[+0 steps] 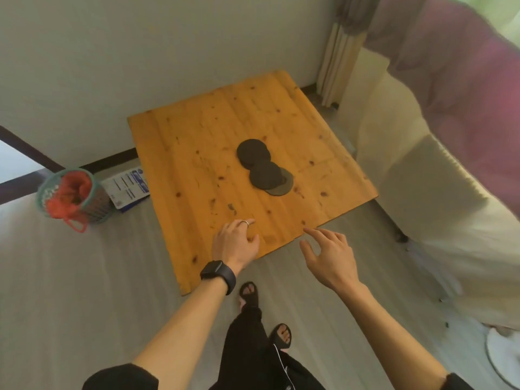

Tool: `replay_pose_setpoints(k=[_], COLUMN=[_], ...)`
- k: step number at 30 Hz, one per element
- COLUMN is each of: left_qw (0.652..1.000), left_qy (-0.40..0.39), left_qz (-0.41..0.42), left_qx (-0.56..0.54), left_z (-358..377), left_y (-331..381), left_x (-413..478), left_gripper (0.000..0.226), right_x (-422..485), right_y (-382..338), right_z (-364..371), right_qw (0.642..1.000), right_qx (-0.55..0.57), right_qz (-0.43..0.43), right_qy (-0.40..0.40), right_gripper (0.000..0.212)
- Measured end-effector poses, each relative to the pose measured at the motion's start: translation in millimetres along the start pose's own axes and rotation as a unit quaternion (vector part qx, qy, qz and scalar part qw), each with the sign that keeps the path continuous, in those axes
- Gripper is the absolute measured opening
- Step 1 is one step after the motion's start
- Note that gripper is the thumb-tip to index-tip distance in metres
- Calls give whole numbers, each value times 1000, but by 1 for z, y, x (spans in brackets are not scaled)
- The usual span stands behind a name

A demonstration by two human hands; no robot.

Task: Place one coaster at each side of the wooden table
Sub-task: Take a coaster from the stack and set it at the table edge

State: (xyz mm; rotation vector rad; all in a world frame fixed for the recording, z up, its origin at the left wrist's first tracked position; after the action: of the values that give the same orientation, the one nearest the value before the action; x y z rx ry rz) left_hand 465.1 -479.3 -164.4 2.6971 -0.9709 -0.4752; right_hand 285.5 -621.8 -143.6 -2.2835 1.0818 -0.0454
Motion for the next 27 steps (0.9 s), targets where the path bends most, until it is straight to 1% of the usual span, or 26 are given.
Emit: replay_pose_setpoints(k=[5,9,13,16,18,21,25,27], left_qw=[999,998,996,994,991,982,968,963], left_qy=[-47,-64,-80,-87,-82,-72,-36,10], left_qz=[-5,0,10,31,65,115,180,207], left_qx=[-1,8,27,61,87,133,169,170], left_z=[27,47,67,87,98,112,121,121], left_y=[6,7,8,9,12,17,14,9], left_x=[83,151,207,237,251,270,287,292], left_gripper=[44,47,52,54,52,51,43,37], right_x=[94,170,231,267,284,304,323,332], right_y=[3,7,14,25,32,39,44,48], right_z=[21,48,73,90,98,110,122,125], right_qw=[998,988,980,972,968,965,951,951], right_qx=[16,68,88,95,88,81,119,118], right_qz=[32,104,134,181,210,224,264,259], right_qy=[-51,-96,-117,-116,-110,-107,-105,-119], right_gripper=[48,53,58,63,65,64,52,44])
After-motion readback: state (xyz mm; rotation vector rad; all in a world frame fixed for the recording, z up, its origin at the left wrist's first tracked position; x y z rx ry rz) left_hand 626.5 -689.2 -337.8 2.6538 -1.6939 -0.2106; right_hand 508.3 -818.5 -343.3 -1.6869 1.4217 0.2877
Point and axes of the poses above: each hand's wrist, its own x-axis towards the middle knuckle, its own z-axis out of the palm, y = z × x, the point moved 4 cm from there along x, towards the middle knuckle, and after that the axes turned 7 degrees about x, right-handed, at the moved point
